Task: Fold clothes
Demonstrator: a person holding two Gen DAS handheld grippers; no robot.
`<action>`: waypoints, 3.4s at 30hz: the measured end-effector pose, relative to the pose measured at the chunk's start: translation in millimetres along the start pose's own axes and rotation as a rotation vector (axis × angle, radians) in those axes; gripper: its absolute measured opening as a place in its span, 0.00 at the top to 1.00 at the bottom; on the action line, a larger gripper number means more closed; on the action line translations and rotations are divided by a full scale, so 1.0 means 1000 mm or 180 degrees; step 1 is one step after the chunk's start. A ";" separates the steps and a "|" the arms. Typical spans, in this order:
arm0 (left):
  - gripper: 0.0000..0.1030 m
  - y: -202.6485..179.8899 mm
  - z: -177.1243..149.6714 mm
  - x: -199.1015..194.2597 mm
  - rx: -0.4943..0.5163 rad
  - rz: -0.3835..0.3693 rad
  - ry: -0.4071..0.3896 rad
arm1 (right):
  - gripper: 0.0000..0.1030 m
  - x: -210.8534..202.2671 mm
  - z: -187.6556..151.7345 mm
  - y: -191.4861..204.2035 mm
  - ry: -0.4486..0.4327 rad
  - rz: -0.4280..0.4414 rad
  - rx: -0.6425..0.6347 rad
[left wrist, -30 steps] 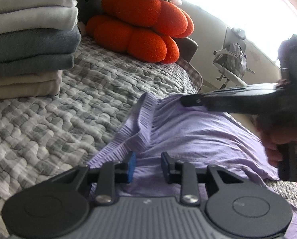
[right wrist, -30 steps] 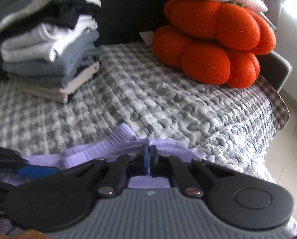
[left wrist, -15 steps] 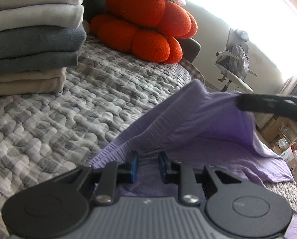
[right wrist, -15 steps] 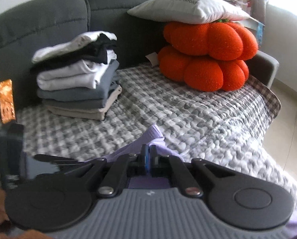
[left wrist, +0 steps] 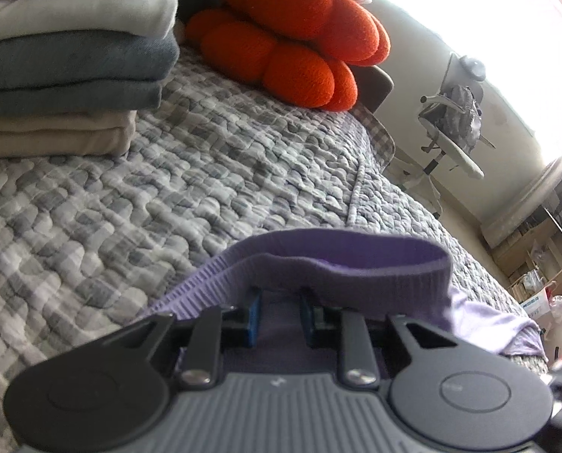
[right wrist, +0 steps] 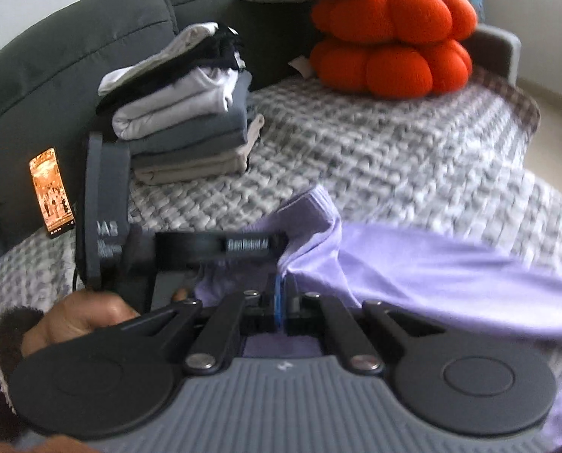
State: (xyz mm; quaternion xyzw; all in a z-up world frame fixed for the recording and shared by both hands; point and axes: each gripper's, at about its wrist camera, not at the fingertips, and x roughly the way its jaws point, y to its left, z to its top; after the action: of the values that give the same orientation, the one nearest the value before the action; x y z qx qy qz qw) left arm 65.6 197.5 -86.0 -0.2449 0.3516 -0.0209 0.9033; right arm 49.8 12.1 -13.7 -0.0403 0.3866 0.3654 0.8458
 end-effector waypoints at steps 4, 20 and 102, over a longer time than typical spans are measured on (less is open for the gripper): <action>0.76 -0.002 0.000 -0.003 -0.0036 0.0033 0.0074 | 1.00 0.013 -0.019 0.000 0.0100 0.0176 0.0263; 0.61 -0.015 -0.004 -0.035 -0.0293 -0.0012 0.0083 | 0.67 -0.004 -0.033 -0.030 -0.0020 0.0222 0.0664; 0.95 0.011 -0.031 -0.092 -0.1687 -0.0128 -0.0303 | 0.36 -0.020 -0.064 -0.114 -0.0005 0.1055 0.2972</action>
State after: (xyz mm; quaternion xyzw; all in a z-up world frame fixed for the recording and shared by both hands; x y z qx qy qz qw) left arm -25.2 213.6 -52.7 -0.4805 0.2970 0.0654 0.8226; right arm 75.2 -105.1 -69.3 0.4053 0.5096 0.2828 0.7043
